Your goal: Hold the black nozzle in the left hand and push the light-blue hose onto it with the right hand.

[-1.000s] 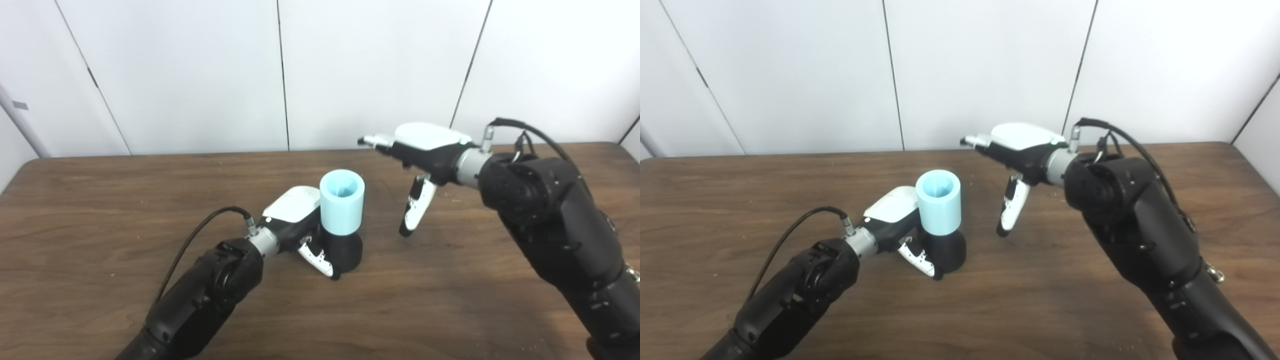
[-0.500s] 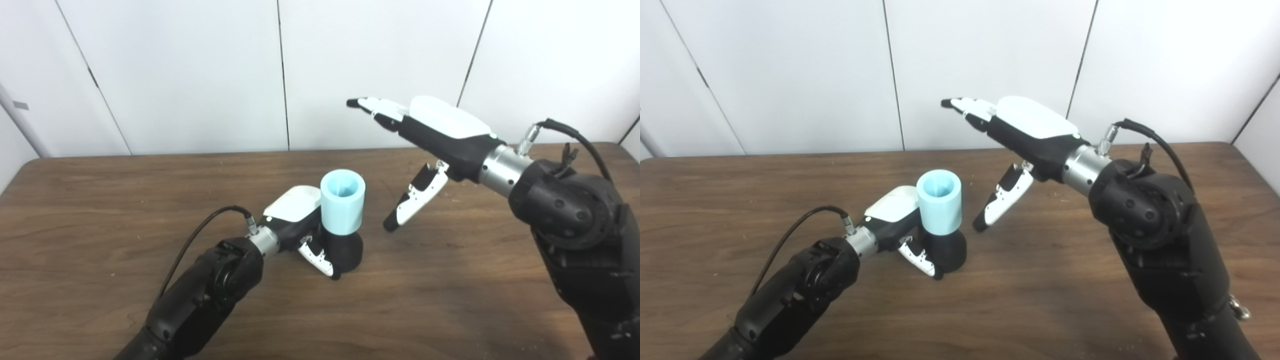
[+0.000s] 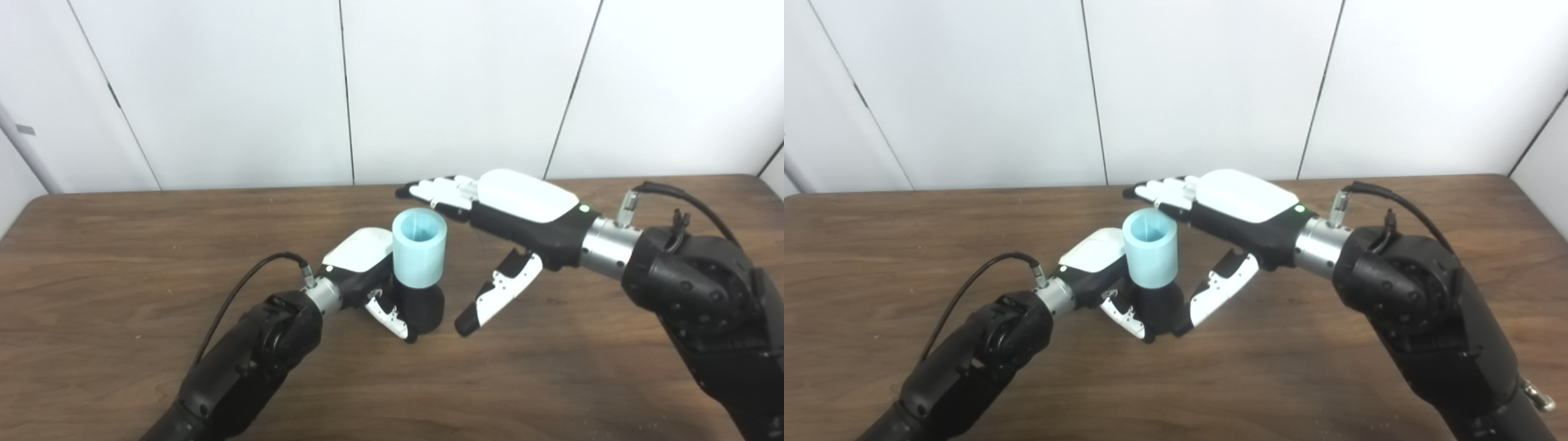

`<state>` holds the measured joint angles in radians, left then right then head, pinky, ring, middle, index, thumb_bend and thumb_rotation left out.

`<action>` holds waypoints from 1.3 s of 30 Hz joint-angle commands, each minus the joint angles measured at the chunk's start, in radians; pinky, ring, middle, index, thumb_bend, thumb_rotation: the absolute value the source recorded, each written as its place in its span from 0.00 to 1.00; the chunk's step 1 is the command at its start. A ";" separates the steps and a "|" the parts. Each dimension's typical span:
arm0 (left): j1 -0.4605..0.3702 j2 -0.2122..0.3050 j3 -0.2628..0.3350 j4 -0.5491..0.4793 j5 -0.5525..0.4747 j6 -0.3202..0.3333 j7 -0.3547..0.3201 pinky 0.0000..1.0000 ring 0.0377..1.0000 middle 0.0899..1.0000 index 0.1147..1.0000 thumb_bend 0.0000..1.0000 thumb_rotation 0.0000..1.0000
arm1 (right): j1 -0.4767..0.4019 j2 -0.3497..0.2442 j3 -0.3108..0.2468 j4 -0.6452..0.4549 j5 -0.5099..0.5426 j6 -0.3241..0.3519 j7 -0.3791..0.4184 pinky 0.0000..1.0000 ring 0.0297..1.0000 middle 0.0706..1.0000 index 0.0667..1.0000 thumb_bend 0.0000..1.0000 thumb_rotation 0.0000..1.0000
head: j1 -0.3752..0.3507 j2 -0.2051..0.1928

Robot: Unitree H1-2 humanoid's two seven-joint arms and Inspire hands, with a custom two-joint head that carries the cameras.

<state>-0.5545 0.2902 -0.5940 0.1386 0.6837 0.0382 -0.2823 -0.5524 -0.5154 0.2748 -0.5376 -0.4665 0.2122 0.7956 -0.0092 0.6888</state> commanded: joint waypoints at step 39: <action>0.026 0.017 -0.003 0.049 0.020 0.029 -0.078 0.48 0.50 0.43 0.42 0.53 0.00 | 0.063 -0.097 0.059 0.020 -0.047 -0.055 0.003 1.00 1.00 1.00 1.00 0.84 0.83 | 0.004 0.023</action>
<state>-0.5548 0.2832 -0.5789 0.1395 0.6825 0.0396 -0.2941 -0.5108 -0.5738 0.3292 -0.5163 -0.5146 0.1595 0.7580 -0.0046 0.7118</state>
